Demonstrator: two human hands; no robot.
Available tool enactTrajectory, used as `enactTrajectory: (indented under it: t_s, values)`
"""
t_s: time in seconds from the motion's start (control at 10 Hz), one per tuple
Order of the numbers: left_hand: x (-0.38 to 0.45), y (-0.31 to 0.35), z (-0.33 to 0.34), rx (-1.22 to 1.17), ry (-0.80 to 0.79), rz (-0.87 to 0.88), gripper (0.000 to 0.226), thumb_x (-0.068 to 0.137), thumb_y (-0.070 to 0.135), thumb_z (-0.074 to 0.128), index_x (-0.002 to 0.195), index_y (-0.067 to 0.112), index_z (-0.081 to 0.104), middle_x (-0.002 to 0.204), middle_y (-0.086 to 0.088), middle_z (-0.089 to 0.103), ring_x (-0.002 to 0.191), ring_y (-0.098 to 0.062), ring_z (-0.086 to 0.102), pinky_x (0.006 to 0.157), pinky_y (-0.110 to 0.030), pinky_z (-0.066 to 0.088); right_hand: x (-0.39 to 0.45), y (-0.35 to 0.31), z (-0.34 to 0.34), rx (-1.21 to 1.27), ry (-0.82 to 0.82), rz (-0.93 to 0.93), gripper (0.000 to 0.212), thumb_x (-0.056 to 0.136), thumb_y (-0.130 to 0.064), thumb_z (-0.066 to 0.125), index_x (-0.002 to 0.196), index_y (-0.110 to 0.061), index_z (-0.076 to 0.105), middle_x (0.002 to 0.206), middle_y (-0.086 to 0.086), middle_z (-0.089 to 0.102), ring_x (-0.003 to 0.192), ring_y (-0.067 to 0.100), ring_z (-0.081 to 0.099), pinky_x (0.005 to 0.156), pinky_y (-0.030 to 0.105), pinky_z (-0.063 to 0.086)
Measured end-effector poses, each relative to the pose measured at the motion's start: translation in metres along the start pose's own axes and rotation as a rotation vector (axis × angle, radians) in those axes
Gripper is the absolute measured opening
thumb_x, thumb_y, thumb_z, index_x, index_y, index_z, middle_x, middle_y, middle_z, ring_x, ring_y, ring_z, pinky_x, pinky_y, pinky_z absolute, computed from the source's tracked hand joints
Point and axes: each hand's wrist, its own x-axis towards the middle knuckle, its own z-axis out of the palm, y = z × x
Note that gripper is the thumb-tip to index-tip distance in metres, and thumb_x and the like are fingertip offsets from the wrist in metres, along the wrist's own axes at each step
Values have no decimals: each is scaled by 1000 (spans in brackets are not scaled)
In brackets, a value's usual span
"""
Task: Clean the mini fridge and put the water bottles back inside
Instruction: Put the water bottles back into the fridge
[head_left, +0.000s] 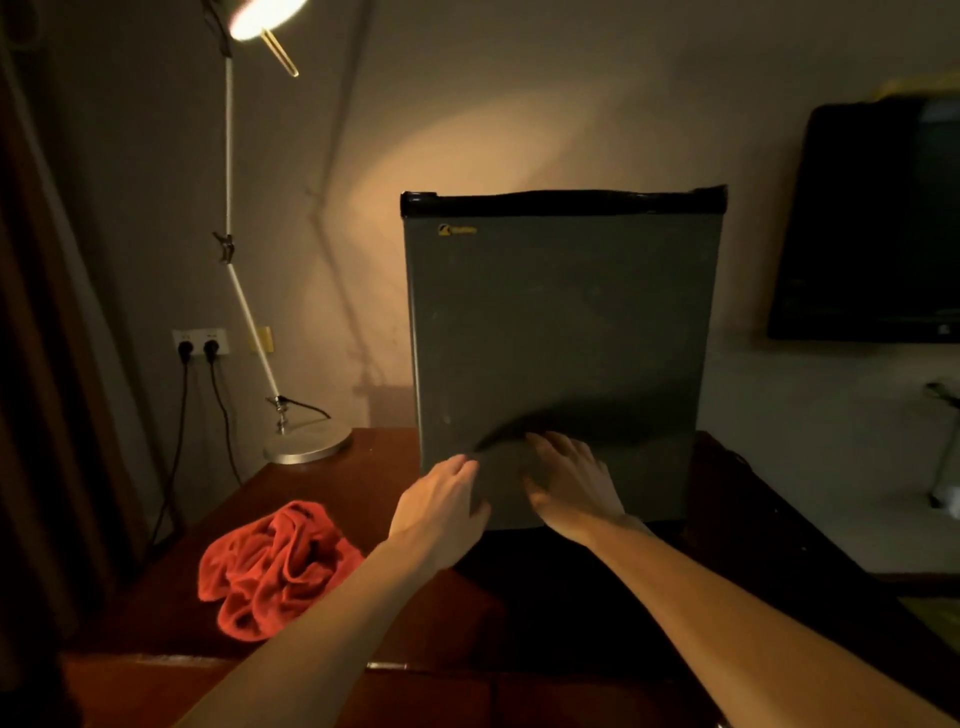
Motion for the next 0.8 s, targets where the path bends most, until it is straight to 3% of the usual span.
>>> enactTrajectory:
  t_s: [0.2,0.4,0.6,0.8]
  values:
    - [48,-3,21,-10,6,39,51,93,40,52,139,19,43,138,4,49,125,-17,49,96,-31,49,33,30,3,-47,-85,17,61,90,-51,46,144,-44,21,152,-12,20,138,25,22,107,51,32]
    - [76,-11,36,15,49,39,46,91,44,53,131,22,49,124,4,53,112,-19,53,89,-31,48,48,30,10,-74,-60,43,57,84,-57,43,137,-48,23,143,-8,26,129,26,33,103,56,31]
    - [79,0,31,17,19,14,49,92,45,49,135,22,46,125,2,54,113,-20,55,88,-32,47,40,33,-4,-42,-147,23,65,88,-55,44,146,-45,18,152,-7,24,137,27,29,109,54,27]
    - [68,19,10,-28,70,69,42,95,48,47,131,27,48,126,7,54,111,-15,56,83,-28,47,21,37,-32,-36,-201,85,73,89,-64,42,151,-41,11,160,-7,16,146,27,16,112,59,21]
